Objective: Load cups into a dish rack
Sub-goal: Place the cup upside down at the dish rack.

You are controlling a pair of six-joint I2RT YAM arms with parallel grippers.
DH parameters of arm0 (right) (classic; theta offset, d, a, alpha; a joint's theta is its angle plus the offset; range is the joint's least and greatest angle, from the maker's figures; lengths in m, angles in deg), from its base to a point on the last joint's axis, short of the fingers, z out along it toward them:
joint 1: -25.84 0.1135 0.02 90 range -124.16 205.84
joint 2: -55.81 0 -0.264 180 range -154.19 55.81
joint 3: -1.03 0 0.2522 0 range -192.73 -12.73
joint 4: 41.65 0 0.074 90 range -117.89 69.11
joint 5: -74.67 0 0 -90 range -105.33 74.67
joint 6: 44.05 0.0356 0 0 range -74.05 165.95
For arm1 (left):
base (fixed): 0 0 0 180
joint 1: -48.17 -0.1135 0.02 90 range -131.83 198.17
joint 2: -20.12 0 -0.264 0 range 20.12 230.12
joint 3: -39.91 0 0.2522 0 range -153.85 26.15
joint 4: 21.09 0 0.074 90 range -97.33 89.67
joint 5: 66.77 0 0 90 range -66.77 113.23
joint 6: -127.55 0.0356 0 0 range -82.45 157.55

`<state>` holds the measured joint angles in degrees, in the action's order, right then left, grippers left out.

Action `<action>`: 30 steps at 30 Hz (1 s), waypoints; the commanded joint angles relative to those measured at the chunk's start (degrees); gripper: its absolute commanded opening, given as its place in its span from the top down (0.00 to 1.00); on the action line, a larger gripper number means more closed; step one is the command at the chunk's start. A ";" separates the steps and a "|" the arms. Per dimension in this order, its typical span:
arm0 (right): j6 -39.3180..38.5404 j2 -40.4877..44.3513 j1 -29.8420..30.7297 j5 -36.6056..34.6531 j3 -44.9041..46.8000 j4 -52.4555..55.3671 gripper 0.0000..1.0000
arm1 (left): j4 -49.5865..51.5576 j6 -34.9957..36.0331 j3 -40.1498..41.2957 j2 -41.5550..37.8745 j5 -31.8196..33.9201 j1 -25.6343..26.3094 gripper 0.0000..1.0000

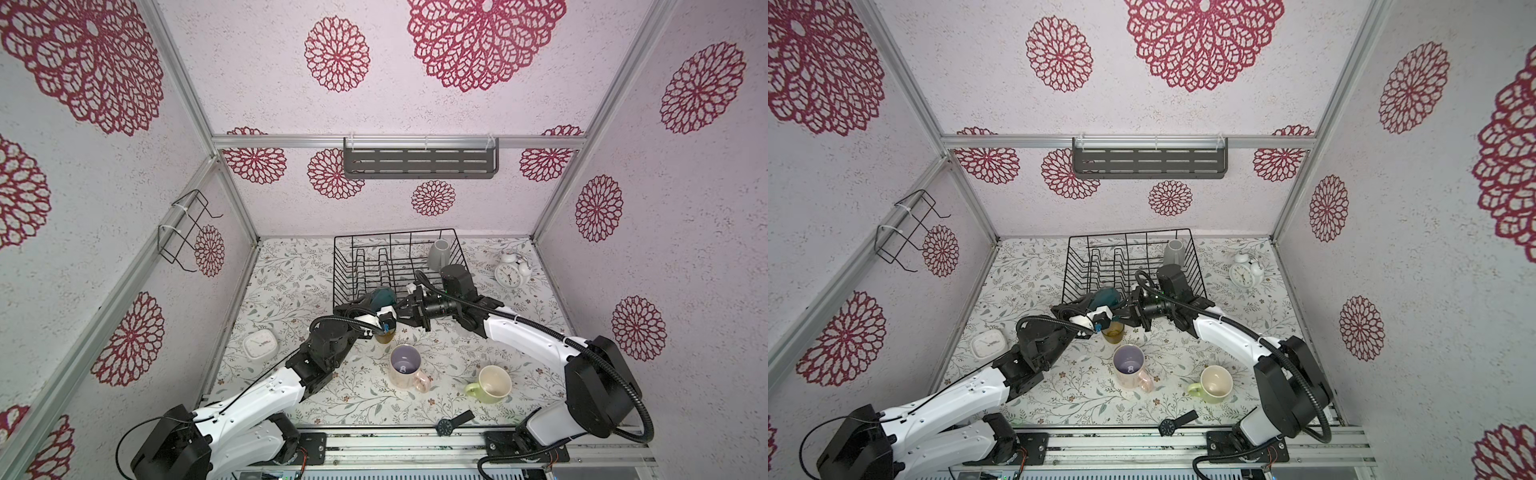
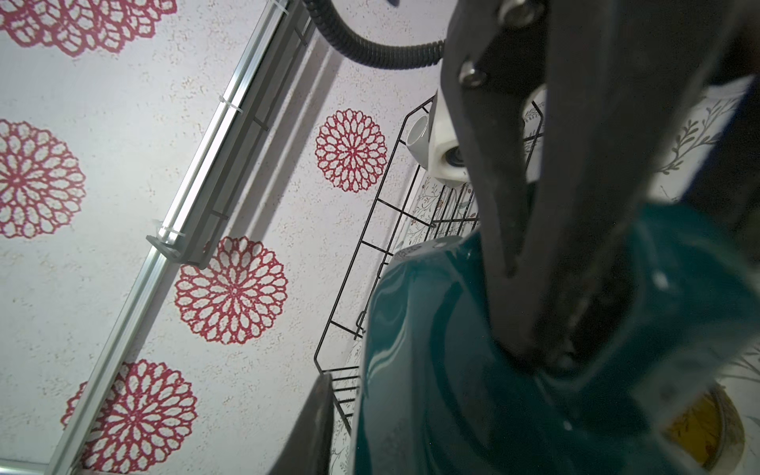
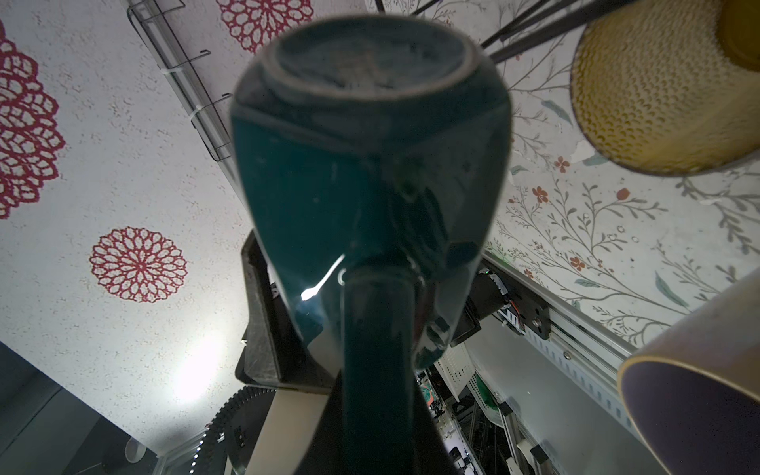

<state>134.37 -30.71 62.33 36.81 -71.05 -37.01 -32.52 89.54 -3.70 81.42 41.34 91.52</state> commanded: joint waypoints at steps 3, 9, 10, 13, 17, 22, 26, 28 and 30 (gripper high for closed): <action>-6.04 2.26 -1.71 -4.03 -3.46 -2.65 1.00 | -4.69 -1.41 -1.88 -0.10 -0.81 0.87 0.48; -12.86 3.20 -5.60 -8.39 -5.06 -2.08 1.00 | -2.75 -2.50 -1.67 0.56 -0.38 0.77 0.02; -14.84 3.11 -6.18 -9.27 -5.66 -1.07 1.00 | -2.42 -2.59 -1.62 0.73 -0.12 0.77 0.02; -21.91 2.57 -7.68 -12.06 -8.17 4.16 1.00 | -0.06 -3.15 -2.00 0.92 -0.01 0.68 0.03; -35.60 0.48 -8.86 -18.08 -14.72 14.32 1.00 | 2.14 -4.95 -2.27 0.14 0.52 0.68 0.03; -55.62 -2.01 -8.98 -32.54 -21.97 25.88 1.00 | 5.94 -9.18 -2.76 -2.73 1.91 0.59 0.03; -66.15 -3.30 -9.07 -38.70 -23.57 27.96 1.00 | 7.53 -16.37 -2.75 -5.04 6.26 0.08 0.03; -69.09 -4.67 -9.07 -42.78 -24.38 28.28 1.00 | 10.29 -21.44 -3.47 -5.98 8.97 -0.22 0.03; -70.26 -6.02 -9.07 -45.89 -24.91 27.33 1.00 | 13.65 -26.90 -5.12 -6.85 12.24 -0.61 0.03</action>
<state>73.19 -36.46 53.46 -1.48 -92.69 -6.52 -23.49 72.42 -5.86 76.02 48.01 91.50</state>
